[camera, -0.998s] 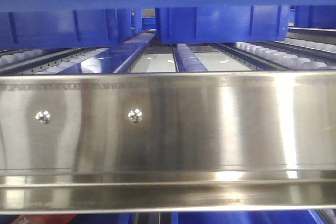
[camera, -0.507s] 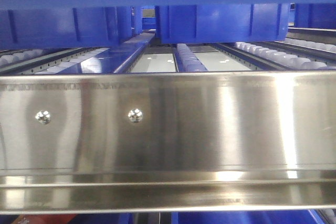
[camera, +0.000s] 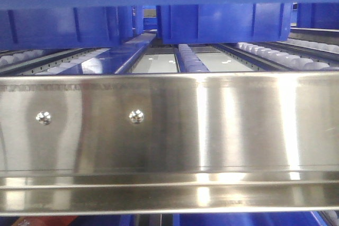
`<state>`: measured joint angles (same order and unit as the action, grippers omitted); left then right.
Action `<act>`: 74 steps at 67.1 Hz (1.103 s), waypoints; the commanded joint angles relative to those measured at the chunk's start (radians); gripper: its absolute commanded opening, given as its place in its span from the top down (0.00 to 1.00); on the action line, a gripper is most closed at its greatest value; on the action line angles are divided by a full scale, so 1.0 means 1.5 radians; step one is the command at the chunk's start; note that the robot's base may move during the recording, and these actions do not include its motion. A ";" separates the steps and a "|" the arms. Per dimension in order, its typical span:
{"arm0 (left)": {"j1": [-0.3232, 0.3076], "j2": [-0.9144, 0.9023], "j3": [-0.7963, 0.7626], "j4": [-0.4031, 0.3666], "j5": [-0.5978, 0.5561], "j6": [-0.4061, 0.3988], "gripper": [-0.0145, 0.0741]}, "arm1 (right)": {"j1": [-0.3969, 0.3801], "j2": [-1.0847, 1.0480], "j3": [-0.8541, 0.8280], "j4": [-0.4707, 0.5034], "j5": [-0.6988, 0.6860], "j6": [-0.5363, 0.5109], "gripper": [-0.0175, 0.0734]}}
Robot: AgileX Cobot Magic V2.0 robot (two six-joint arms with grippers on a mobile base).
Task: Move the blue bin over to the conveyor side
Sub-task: 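Pull the held blue bin back off the rack toward the robot, then turn the base away from the rack carrying the bin in both grippers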
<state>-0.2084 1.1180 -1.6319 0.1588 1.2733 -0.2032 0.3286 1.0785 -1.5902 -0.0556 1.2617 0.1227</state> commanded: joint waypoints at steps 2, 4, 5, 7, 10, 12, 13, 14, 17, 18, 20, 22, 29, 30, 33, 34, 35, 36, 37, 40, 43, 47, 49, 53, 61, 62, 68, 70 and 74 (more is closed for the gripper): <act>-0.002 -0.009 -0.015 0.054 -0.059 0.000 0.86 | -0.005 -0.013 -0.010 -0.048 -0.058 -0.018 0.89; -0.002 -0.009 -0.015 0.054 -0.059 0.000 0.86 | -0.005 -0.013 -0.010 -0.048 -0.059 -0.018 0.89; -0.002 -0.009 -0.015 0.054 -0.059 0.000 0.86 | -0.005 -0.013 -0.010 -0.048 -0.059 -0.018 0.89; -0.002 -0.009 -0.015 0.054 -0.059 0.000 0.86 | -0.005 -0.013 -0.010 -0.048 -0.059 -0.018 0.89; -0.002 -0.009 -0.015 0.054 -0.059 0.000 0.86 | -0.005 -0.013 -0.010 -0.048 -0.059 -0.018 0.89; -0.002 -0.009 -0.015 0.054 -0.059 0.000 0.86 | -0.005 -0.013 -0.010 -0.048 -0.059 -0.018 0.89; -0.002 -0.009 -0.015 0.054 -0.059 0.000 0.86 | -0.005 -0.013 -0.010 -0.048 -0.059 -0.018 0.89; -0.002 -0.009 -0.015 0.054 -0.059 0.000 0.86 | -0.005 -0.013 -0.010 -0.048 -0.059 -0.018 0.89; -0.002 -0.009 -0.015 0.054 -0.059 0.000 0.86 | -0.005 -0.013 -0.010 -0.048 -0.059 -0.018 0.89; -0.002 -0.009 -0.015 0.054 -0.059 0.000 0.86 | -0.005 -0.013 -0.010 -0.048 -0.059 -0.018 0.89; -0.002 -0.009 -0.015 0.054 -0.059 0.000 0.86 | -0.005 -0.013 -0.010 -0.048 -0.059 -0.018 0.89; -0.002 -0.009 -0.015 0.054 -0.059 0.000 0.86 | -0.005 -0.013 -0.010 -0.048 -0.059 -0.018 0.89; -0.002 -0.009 -0.015 0.054 -0.059 0.000 0.86 | -0.005 -0.013 -0.010 -0.048 -0.059 -0.018 0.89; -0.002 -0.009 -0.015 0.054 -0.059 0.000 0.86 | -0.005 -0.013 -0.010 -0.048 -0.059 -0.018 0.89; -0.002 -0.009 -0.015 0.054 -0.059 0.000 0.86 | -0.005 -0.013 -0.010 -0.048 -0.059 -0.018 0.89; -0.002 -0.009 -0.015 0.054 -0.059 0.000 0.86 | -0.005 -0.013 -0.010 -0.048 -0.059 -0.018 0.89; -0.002 -0.009 -0.015 0.054 -0.059 0.000 0.86 | -0.005 -0.013 -0.010 -0.048 -0.059 -0.018 0.89; -0.002 -0.009 -0.015 0.054 -0.059 0.000 0.86 | -0.005 -0.013 -0.010 -0.048 -0.059 -0.018 0.89; -0.002 -0.009 -0.015 0.054 -0.059 0.000 0.86 | -0.005 -0.013 -0.010 -0.048 -0.059 -0.018 0.89; -0.002 -0.009 -0.015 0.054 -0.059 0.000 0.86 | -0.005 -0.013 -0.010 -0.048 -0.059 -0.018 0.89; -0.002 -0.009 -0.015 0.054 -0.059 0.000 0.86 | -0.005 -0.013 -0.010 -0.048 -0.059 -0.018 0.89; -0.002 -0.009 -0.015 0.054 -0.059 0.000 0.86 | -0.005 -0.013 -0.010 -0.048 -0.059 -0.018 0.89; -0.002 -0.009 -0.015 0.054 -0.059 0.000 0.86 | -0.005 -0.013 -0.010 -0.048 -0.059 -0.018 0.89; -0.002 -0.012 -0.015 0.054 -0.059 0.000 0.86 | -0.005 -0.013 -0.010 -0.048 -0.059 -0.018 0.89; -0.002 -0.012 -0.015 0.054 -0.059 0.000 0.86 | -0.005 -0.013 -0.010 -0.048 -0.059 -0.018 0.89; -0.002 -0.012 -0.015 0.054 -0.059 0.000 0.86 | -0.005 -0.013 -0.010 -0.048 -0.059 -0.018 0.89; -0.002 -0.012 -0.015 0.054 -0.059 0.000 0.86 | -0.005 -0.013 -0.010 -0.048 -0.059 -0.018 0.89; -0.002 -0.012 -0.015 0.054 -0.059 0.000 0.86 | -0.005 -0.013 -0.010 -0.048 -0.059 -0.018 0.89; -0.002 -0.012 -0.015 0.054 -0.059 0.000 0.86 | -0.005 -0.013 -0.010 -0.048 -0.059 -0.018 0.89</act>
<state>-0.2100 1.1180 -1.6319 0.1668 1.2733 -0.2068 0.3286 1.0806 -1.5902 -0.0500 1.2513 0.1227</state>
